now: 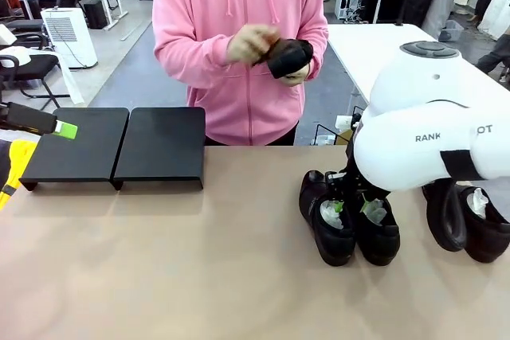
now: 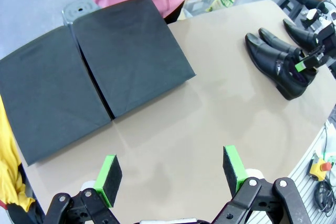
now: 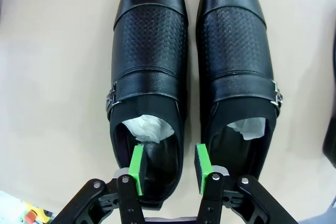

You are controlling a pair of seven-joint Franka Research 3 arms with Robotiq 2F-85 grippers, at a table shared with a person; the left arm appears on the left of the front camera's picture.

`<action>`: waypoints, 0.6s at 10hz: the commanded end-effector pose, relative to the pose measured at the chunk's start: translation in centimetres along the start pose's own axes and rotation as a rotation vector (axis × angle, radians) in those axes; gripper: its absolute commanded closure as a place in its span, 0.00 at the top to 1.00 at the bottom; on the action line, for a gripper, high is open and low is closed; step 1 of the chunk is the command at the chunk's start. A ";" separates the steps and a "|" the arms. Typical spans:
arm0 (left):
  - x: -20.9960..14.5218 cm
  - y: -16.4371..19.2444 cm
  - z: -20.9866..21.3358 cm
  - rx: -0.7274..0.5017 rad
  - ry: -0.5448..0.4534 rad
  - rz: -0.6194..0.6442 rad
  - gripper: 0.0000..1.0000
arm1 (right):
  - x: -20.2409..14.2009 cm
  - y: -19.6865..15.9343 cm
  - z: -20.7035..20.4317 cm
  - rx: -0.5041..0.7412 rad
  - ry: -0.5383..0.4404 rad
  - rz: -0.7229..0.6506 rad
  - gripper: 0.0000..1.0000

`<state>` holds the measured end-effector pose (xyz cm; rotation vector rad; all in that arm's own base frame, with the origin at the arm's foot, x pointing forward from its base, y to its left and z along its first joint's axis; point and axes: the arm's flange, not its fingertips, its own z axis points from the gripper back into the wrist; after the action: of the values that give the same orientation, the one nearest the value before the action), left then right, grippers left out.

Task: Organize the shoes by placing them on the stand.
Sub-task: Pick up one Shoe and place it in the middle of the table.

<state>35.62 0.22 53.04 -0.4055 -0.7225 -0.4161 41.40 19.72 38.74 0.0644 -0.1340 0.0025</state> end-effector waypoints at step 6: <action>-0.1 0.2 0.1 -0.003 0.000 -0.012 1.00 | 1.3 1.2 -2.3 -0.006 0.046 -0.035 0.51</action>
<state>35.62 0.22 53.04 -0.4055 -0.7225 -0.4161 42.33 20.17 36.73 0.0660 -0.0862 -0.0097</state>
